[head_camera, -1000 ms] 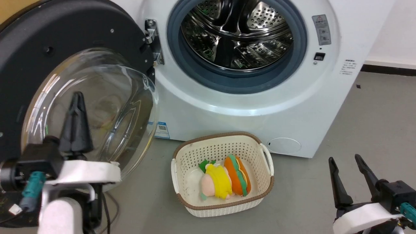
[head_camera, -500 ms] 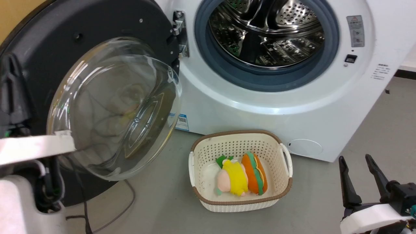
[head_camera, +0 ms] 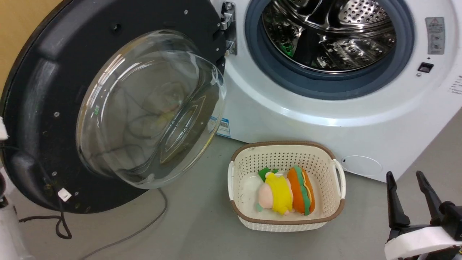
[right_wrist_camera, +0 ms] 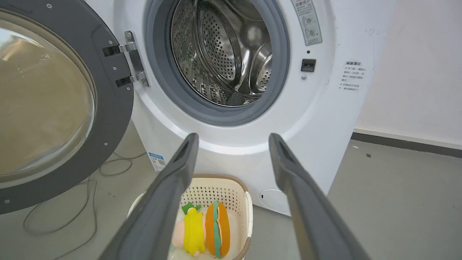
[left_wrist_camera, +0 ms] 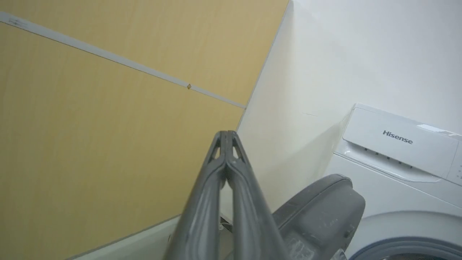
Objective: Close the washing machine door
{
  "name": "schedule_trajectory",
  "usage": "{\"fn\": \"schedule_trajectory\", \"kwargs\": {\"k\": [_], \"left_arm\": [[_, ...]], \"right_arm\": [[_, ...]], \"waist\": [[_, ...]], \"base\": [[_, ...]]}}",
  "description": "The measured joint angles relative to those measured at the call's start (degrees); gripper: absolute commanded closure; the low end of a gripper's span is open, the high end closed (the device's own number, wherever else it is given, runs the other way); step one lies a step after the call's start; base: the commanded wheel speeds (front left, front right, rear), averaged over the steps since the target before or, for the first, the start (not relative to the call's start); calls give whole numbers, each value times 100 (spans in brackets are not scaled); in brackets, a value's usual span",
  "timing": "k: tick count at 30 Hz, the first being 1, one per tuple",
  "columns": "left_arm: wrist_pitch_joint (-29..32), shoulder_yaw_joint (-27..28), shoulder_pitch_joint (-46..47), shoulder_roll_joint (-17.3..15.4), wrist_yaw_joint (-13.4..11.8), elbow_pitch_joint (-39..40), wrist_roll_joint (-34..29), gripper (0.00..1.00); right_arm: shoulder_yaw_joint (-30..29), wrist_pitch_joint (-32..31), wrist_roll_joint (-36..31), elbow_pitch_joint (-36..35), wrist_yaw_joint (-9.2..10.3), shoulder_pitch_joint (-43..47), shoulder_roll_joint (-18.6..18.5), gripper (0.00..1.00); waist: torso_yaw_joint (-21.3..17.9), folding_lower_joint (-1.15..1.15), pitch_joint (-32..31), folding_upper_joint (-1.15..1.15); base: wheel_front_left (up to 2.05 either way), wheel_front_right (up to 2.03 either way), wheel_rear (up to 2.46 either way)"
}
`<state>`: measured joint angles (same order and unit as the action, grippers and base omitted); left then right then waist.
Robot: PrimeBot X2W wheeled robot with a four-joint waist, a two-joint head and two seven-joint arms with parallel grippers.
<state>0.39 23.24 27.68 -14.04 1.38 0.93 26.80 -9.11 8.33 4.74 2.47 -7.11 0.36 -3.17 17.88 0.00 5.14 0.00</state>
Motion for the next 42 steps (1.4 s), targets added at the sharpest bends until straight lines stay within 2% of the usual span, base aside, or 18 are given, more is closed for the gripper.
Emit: {"fn": "schedule_trajectory", "kwargs": {"k": [7,12,17,20,23,28,42], "left_arm": [[879,383,276,-237,-97,-812,954,100],[1221,573,318,-494,-113,-1335,1254,100],[1775,530,396,-641,97,-1816,1595,100],[2388,432,395,-758,303,-2082,1957,100],[2709,349,360,-817,387,-2142,2176,100],[3395,85,87,-798,435,-1856,2792,100],[4246,-661,-1119,-754,520,-291,4488,100]], "right_arm": [[-77,96,35,31,0,-51,1,0],[-154,146,40,64,0,-97,1,0],[-190,208,41,90,0,-105,1,0],[-232,268,49,116,0,-160,2,0],[-266,299,52,122,-1,-178,2,0],[-331,347,90,147,-1,-178,2,0],[-590,523,250,257,-8,-178,4,0]], "waist": [[166,0,120,0],[252,0,206,0],[333,0,288,0],[392,0,355,0],[424,0,390,0],[495,0,427,0],[844,0,385,0]], "base": [[0,0,0],[0,0,0],[0,0,0],[0,0,0],[0,0,0],[0,0,0],[0,0,0]]}}
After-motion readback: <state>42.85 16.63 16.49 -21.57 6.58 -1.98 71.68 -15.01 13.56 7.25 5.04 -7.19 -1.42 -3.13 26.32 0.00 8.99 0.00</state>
